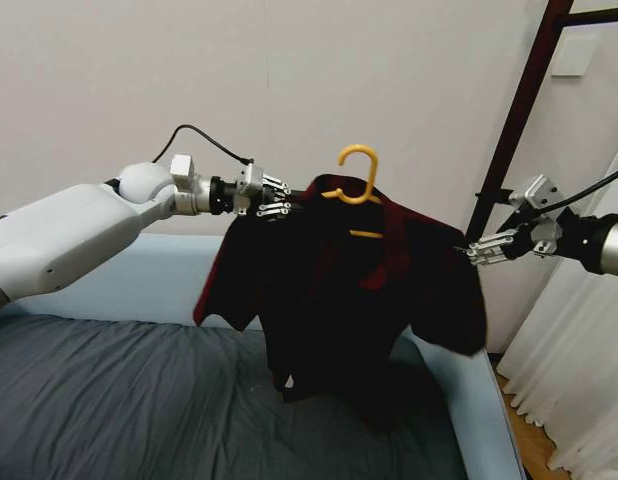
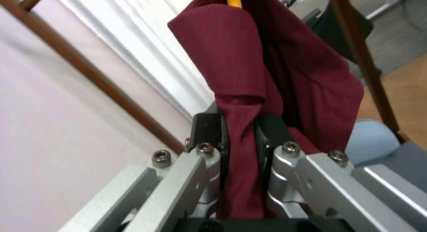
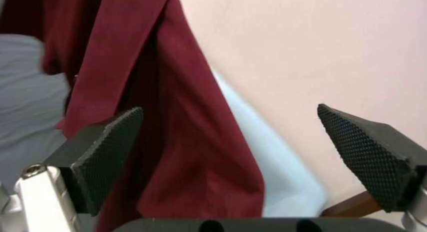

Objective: Pick up the clothes from the sofa and hang them on the clothes hanger.

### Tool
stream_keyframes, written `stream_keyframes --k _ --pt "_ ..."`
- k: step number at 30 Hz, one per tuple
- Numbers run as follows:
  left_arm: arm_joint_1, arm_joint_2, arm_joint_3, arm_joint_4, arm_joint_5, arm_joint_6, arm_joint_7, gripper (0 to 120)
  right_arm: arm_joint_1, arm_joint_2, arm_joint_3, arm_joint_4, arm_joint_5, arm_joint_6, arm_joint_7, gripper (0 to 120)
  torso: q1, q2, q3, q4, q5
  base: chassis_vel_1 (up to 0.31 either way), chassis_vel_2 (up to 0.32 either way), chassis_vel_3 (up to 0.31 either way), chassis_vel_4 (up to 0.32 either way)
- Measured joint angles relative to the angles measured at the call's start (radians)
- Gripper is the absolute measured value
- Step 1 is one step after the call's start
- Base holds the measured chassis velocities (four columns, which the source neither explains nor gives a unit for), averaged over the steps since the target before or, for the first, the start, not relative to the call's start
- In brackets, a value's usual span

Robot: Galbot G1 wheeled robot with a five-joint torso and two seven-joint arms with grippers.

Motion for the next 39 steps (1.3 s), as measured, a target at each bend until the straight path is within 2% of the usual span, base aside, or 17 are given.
stream_keyframes --k 8,17,20,22,25,26,31,34,37,38,39 --pt "0.023 -0.028 -0.009 -0.03 0.0 -0.002 0.017 8 -0.016 -0.073 0.005 0.009 -0.006 -0.01 -0.057 100 0.0 0.0 0.0 0.0 -0.0004 0.0 0.0 0.0 0.0" --pt "0.049 -0.002 -0.031 -0.082 -0.002 -0.002 0.03 8 -0.032 -0.093 -0.005 0.0 -0.009 -0.01 -0.074 99 0.0 0.0 0.0 0.0006 -0.0005 0.0 0.0 0.0 0.0" --pt "0.054 0.003 -0.033 -0.094 -0.006 -0.002 0.03 8 -0.033 -0.094 -0.011 0.01 0.01 -0.007 -0.075 82 0.0 0.0 0.0 0.0002 -0.0005 0.0 0.0 0.0 0.0" --pt "0.056 0.003 -0.033 -0.098 -0.006 -0.001 0.031 8 -0.034 -0.095 -0.013 0.012 0.01 -0.006 -0.076 79 0.0 0.0 0.0 0.0001 -0.0005 0.0 0.0 0.0 0.0" --pt "0.057 0.001 -0.033 -0.117 -0.006 -0.002 0.035 8 -0.031 -0.093 -0.031 0.016 0.005 -0.005 -0.08 64 0.0 0.0 0.0 0.0002 -0.0006 0.0 0.0 0.0 0.0" --pt "0.057 0.001 -0.033 -0.117 -0.006 -0.002 0.035 8 -0.031 -0.093 -0.031 0.016 0.005 -0.005 -0.08 64 0.0 0.0 0.0 0.0002 -0.0006 0.0 0.0 0.0 0.0" --pt "0.049 -0.006 -0.031 -0.104 -0.001 -0.003 0.036 8 -0.028 -0.095 -0.042 0.009 0.007 0.013 -0.089 41 0.0 0.0 0.0 0.0001 -0.0004 0.0 0.0 0.0 0.0" --pt "0.048 -0.006 -0.031 -0.104 0.001 -0.003 0.036 8 -0.028 -0.096 -0.042 0.008 0.008 0.016 -0.09 37 0.0 0.0 0.0 0.0002 -0.0005 0.0 0.0 0.0 0.0" --pt "0.049 -0.005 -0.03 -0.102 0.01 -0.004 0.035 8 -0.029 -0.096 -0.042 0.007 0.009 0.022 -0.094 22 0.0 0.0 0.0 0.0002 -0.0006 0.0 0.0 0.0 0.0" --pt "0.049 -0.005 -0.03 -0.102 0.01 -0.004 0.035 8 -0.029 -0.096 -0.042 0.007 0.009 0.022 -0.094 22 0.0 0.0 0.0 0.0002 -0.0006 0.0 0.0 0.0 0.0" --pt "0.05 -0.005 -0.03 -0.099 0.014 -0.005 0.035 8 -0.03 -0.096 -0.042 0.007 0.009 0.029 -0.098 17 0.0 0.0 0.0 0.0002 -0.0005 0.0 0.0 0.0 0.0"
